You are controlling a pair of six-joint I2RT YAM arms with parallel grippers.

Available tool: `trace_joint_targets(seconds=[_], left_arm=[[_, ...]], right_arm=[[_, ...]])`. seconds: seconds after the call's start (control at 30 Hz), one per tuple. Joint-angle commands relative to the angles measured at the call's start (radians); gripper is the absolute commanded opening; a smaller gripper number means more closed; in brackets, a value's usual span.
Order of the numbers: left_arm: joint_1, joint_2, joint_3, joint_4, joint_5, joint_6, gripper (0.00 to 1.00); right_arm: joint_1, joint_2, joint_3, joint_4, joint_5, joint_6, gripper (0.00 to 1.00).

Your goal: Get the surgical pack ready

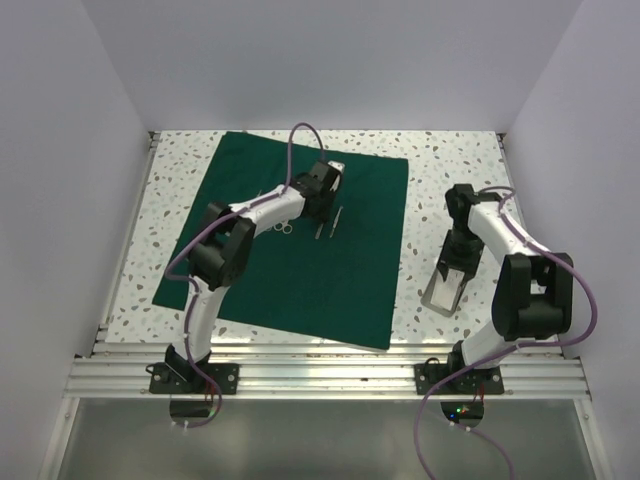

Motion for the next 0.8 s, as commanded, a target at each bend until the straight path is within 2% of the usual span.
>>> trace_joint_targets(seconds=[0.0, 0.2, 0.3, 0.37, 0.43, 0.47, 0.53, 0.73, 0.77], left_arm=[[-0.006, 0.024, 0.034, 0.007, -0.019, 0.016, 0.26], [-0.003, 0.045, 0.054, -0.006, -0.02, 0.017, 0.15], [-0.003, 0.042, 0.071, -0.02, -0.016, 0.027, 0.0], [0.002, 0.015, 0.074, -0.026, 0.006, 0.037, 0.0], [0.011, -0.016, 0.077, -0.043, 0.043, 0.042, 0.0], [0.018, -0.062, 0.074, -0.048, 0.073, 0.041, 0.0], [0.046, -0.114, 0.036, -0.019, 0.22, 0.031, 0.0], [0.091, -0.237, -0.047, 0.035, 0.447, -0.073, 0.0], [0.089, -0.252, -0.047, 0.037, 0.449, -0.082, 0.0]], right_arm=[[-0.001, -0.055, 0.104, -0.057, -0.005, -0.002, 0.47], [0.001, -0.054, 0.246, -0.114, -0.092, -0.034, 0.47], [0.008, -0.046, 0.268, -0.104, -0.192, -0.042, 0.47], [0.03, -0.046, 0.277, -0.072, -0.288, -0.055, 0.48], [0.051, -0.043, 0.286, -0.037, -0.344, -0.056, 0.57], [0.056, -0.036, 0.291, -0.019, -0.444, -0.057, 0.6], [0.083, -0.026, 0.298, 0.052, -0.521, -0.039, 0.6], [0.155, 0.041, 0.325, 0.239, -0.68, 0.095, 0.59], [0.162, 0.049, 0.337, 0.257, -0.684, 0.127, 0.59]])
